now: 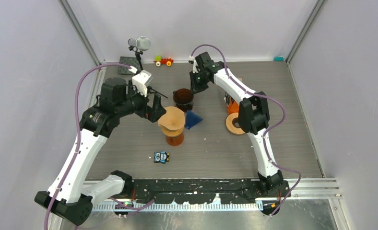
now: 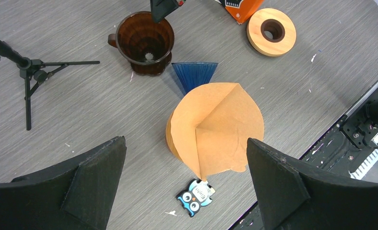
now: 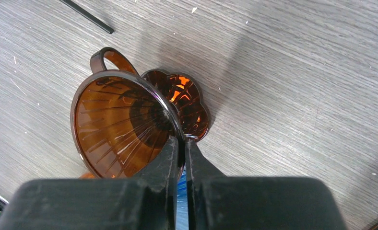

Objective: Place the coffee filter in the dripper
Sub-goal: Pick up the coffee server from the center of the board.

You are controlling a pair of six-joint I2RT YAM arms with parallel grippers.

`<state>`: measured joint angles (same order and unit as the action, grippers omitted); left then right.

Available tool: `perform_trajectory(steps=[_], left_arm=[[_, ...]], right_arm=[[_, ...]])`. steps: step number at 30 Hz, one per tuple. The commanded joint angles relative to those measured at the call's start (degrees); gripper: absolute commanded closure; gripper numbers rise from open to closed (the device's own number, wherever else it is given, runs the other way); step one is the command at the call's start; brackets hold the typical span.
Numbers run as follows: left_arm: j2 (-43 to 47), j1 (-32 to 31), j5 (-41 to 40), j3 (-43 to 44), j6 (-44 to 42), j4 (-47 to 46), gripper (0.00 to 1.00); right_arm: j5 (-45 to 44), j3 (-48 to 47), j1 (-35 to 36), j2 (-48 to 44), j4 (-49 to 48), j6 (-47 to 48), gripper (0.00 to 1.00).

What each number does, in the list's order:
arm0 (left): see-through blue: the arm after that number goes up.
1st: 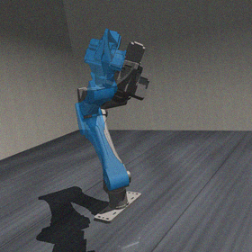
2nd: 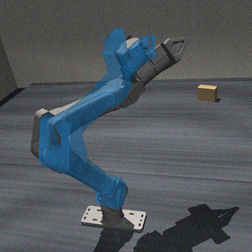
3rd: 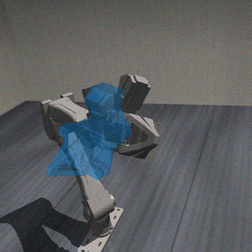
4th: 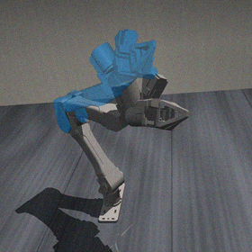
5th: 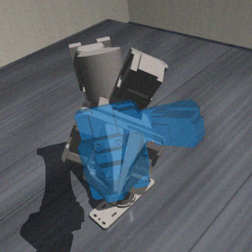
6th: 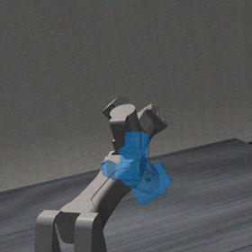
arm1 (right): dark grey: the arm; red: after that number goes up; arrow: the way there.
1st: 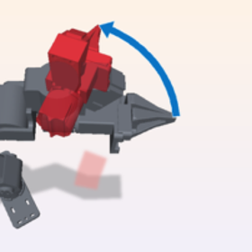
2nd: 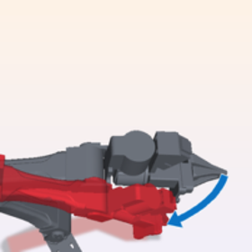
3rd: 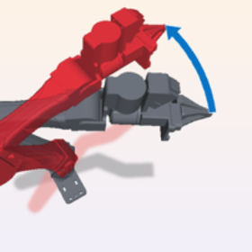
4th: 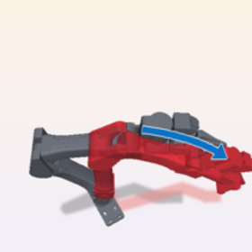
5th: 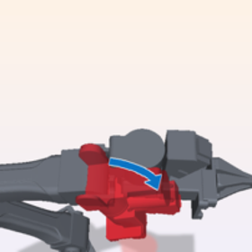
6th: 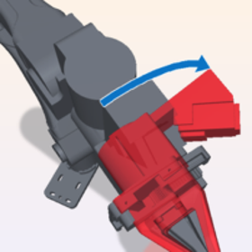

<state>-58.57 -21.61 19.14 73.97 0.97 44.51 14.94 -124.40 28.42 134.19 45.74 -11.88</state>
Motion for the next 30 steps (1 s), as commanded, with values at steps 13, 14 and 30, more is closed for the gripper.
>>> perform_trajectory(steps=[13, 14, 30], left_arm=[[1.5, 0.3, 1.2, -0.1, -0.7, -2.8, 0.02], [1.5, 0.3, 1.3, -0.1, -0.7, -2.9, 0.02], [1.3, 0.3, 1.3, 0.4, -0.7, -3.3, 0.02]], right_arm=[[-0.1, -2.3, -3.7, -7.5, -0.5, -0.2, 0.99], [0.1, -1.5, -4.1, -8.4, -0.8, -0.1, 0.99], [4.2, 16.9, -7.8, -27.5, -2.2, 2.2, 0.99]])
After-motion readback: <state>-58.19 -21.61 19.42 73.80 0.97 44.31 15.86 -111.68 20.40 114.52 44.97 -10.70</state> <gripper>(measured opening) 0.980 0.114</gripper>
